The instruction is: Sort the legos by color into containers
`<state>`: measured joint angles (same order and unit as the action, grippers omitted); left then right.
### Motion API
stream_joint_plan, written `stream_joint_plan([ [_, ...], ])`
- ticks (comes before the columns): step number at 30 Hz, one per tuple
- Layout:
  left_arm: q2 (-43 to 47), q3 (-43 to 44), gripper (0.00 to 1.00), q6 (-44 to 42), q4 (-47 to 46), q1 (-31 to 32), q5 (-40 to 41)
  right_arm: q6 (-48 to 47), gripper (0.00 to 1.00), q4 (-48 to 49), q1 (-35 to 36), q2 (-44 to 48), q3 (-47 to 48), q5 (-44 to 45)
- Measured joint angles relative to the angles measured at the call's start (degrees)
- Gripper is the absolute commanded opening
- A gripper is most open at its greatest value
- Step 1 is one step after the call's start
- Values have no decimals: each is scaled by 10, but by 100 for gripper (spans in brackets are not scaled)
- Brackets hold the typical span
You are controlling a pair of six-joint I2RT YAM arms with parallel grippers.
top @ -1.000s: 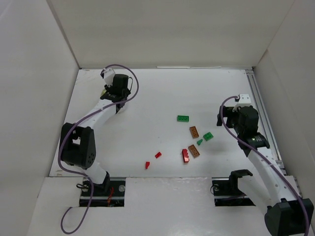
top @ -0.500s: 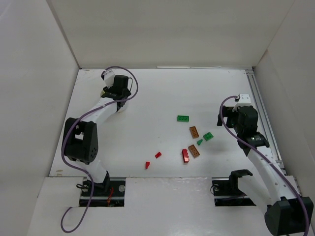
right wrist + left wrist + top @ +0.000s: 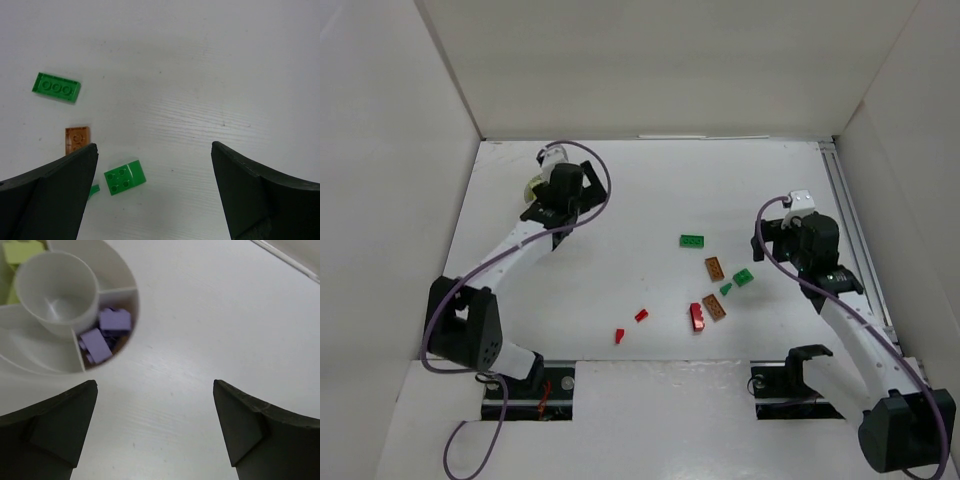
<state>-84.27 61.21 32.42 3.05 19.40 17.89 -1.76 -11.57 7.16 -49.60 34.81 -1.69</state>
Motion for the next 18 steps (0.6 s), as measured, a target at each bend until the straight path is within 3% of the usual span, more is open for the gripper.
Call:
stream_joint_plan([
  [8,94,-152,100,-32,5,178,-81,-15,100,0,43,-24,0,-33],
  [12,108,-229,95,-41,-14,259,-155,-17,100,3,51,-30,0,-36],
  [18,90,-198,92,10,-16,347,-178,-1,100,4,53,-45,1,-22],
])
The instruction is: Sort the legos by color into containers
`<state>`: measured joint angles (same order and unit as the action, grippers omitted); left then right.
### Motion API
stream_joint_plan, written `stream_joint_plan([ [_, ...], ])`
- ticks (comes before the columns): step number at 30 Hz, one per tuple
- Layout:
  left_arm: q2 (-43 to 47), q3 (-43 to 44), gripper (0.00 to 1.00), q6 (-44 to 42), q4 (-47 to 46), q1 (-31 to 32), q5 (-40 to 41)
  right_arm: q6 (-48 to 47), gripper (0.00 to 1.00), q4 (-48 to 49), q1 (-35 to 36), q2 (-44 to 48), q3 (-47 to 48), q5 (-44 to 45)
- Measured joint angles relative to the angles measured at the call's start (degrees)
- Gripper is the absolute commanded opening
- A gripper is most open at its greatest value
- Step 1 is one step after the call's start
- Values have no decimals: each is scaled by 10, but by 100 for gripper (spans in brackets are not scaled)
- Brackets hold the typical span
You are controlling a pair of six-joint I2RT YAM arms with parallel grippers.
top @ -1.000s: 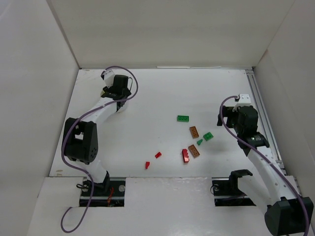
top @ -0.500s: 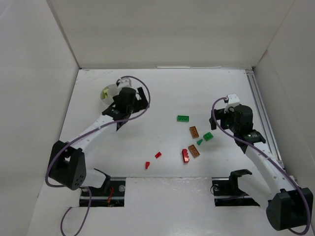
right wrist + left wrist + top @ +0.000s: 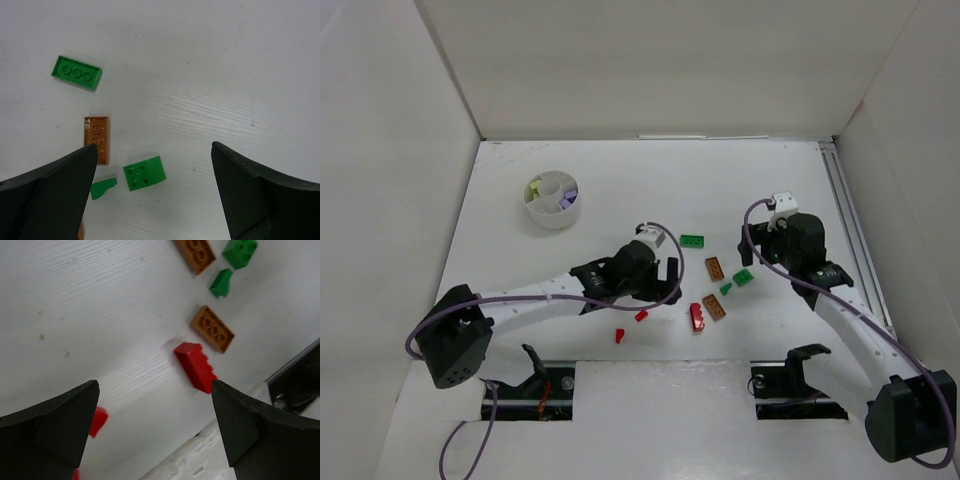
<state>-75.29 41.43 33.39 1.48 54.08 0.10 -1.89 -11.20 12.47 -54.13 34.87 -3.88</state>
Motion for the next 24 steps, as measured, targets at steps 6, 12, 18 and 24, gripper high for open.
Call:
stream_joint_plan([
  [6,-100,120,82,76,6,79,39,77,100,-33,0,29,0,105],
  [12,-224,233,68,122,77,125,88,119,100,-63,0,96,0,170],
  [18,-259,270,65,155,135,134,102,127,100,-77,0,111,0,189],
  [24,-294,298,50,176,172,134,104,127,100,-76,0,102,-2,188],
])
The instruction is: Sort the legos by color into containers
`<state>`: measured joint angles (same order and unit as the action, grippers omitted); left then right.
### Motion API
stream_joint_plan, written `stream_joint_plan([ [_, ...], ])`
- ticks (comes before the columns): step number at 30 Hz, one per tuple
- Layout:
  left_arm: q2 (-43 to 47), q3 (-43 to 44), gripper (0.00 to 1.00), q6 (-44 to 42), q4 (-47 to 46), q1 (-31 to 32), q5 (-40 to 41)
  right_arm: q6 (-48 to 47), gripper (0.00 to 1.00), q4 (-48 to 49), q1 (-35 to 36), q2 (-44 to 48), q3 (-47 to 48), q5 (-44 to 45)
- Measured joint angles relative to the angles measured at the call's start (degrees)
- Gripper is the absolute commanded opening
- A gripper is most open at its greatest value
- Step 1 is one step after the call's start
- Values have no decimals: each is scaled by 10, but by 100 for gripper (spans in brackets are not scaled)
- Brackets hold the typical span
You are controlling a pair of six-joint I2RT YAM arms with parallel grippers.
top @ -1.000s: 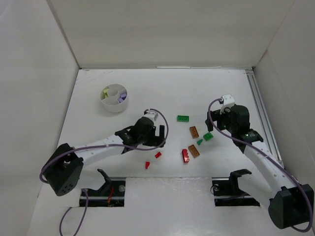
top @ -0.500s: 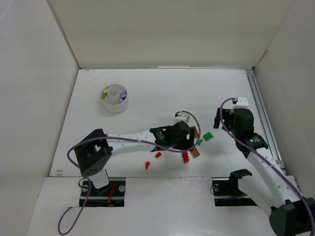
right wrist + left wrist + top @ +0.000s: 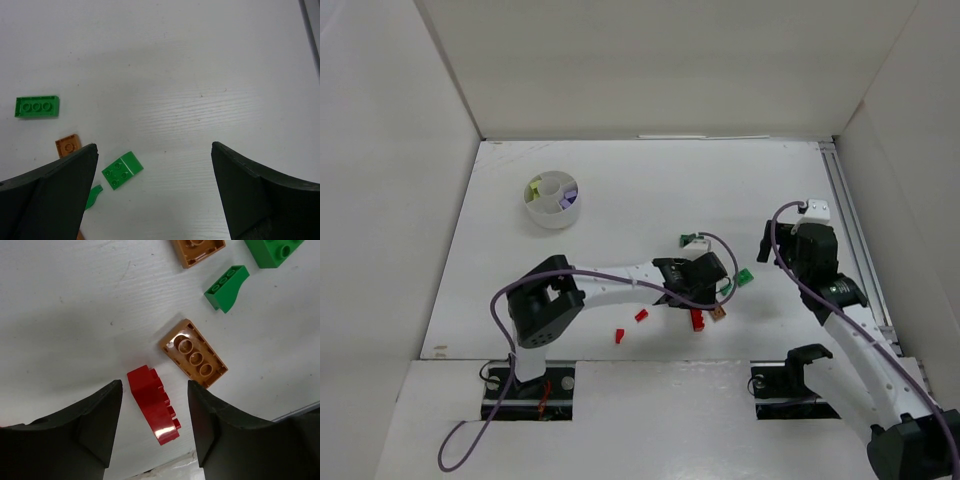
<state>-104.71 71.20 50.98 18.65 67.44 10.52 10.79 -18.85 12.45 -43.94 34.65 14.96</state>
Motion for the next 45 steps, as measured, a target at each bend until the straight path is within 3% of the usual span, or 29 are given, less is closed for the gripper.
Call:
stream_joint_plan([
  [11,-40,31,26,2,33,0,0,-1,100,0,0,-7,-8,-2],
  [12,-40,32,17,2,35,1,1,-1,100,0,0,-7,-8,-2],
  [16,-40,36,0,2,39,4,2,-1,100,0,-2,-7,-9,-2],
  [27,-19,39,0,-2,70,-17,67,-15,100,14,-4,-3,-16,-12],
  [31,45,38,0,-3,89,-78,138,-37,100,39,-4,0,-19,-48],
  [38,169,37,0,11,87,-268,306,-62,100,70,-4,5,-23,-71],
  [45,190,32,0,59,64,-461,384,-69,100,76,-4,4,-26,-51],
])
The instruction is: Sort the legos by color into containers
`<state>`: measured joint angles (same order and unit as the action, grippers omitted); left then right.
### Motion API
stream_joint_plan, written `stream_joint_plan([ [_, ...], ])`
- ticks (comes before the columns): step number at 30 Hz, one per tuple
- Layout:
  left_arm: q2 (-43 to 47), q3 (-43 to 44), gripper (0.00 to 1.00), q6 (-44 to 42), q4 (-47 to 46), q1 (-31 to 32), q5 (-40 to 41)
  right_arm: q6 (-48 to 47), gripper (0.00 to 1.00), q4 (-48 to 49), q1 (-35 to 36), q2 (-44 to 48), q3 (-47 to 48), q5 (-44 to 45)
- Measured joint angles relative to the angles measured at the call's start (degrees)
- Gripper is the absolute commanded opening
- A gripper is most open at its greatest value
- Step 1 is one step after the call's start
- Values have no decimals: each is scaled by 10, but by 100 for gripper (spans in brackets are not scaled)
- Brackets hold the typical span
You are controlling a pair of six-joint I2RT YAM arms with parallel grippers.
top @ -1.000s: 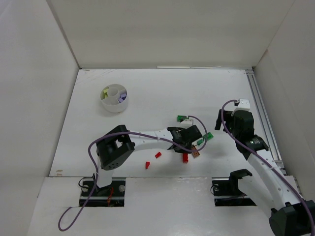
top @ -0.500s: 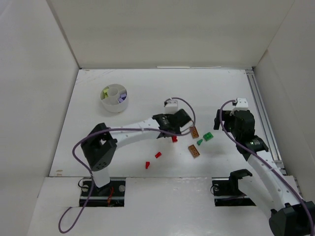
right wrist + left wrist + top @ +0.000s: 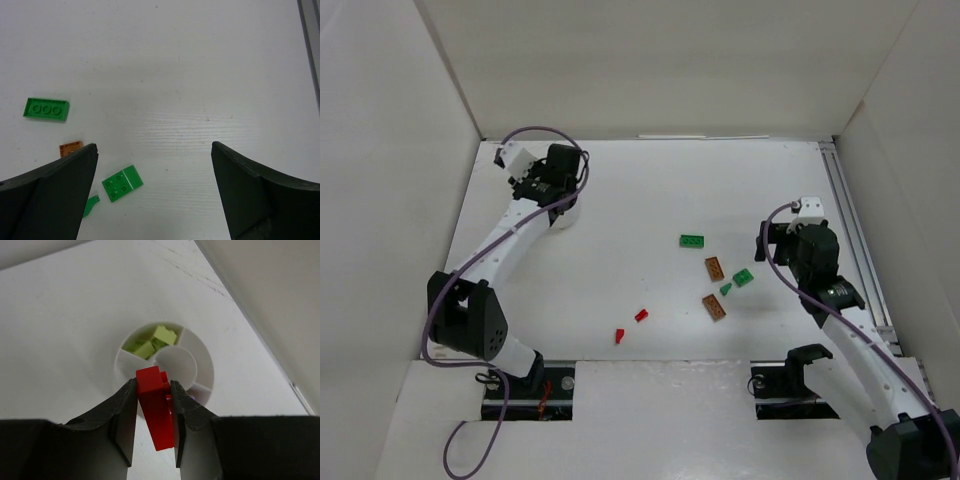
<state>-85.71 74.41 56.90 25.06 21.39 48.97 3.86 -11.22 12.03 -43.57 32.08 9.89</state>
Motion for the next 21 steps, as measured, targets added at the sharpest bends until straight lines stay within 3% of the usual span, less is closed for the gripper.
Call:
stream_joint_plan([
  [6,-35,8,0,19,-6,-62,21,0,100,3,0,-29,2,26],
  [13,-86,12,0,40,1,-74,21,-2,100,3,0,-63,16,42],
  [19,-90,12,14,43,-5,-74,20,-2,100,5,0,-71,20,49],
  [21,-95,12,14,43,-7,-74,16,-2,100,5,0,-73,20,50],
])
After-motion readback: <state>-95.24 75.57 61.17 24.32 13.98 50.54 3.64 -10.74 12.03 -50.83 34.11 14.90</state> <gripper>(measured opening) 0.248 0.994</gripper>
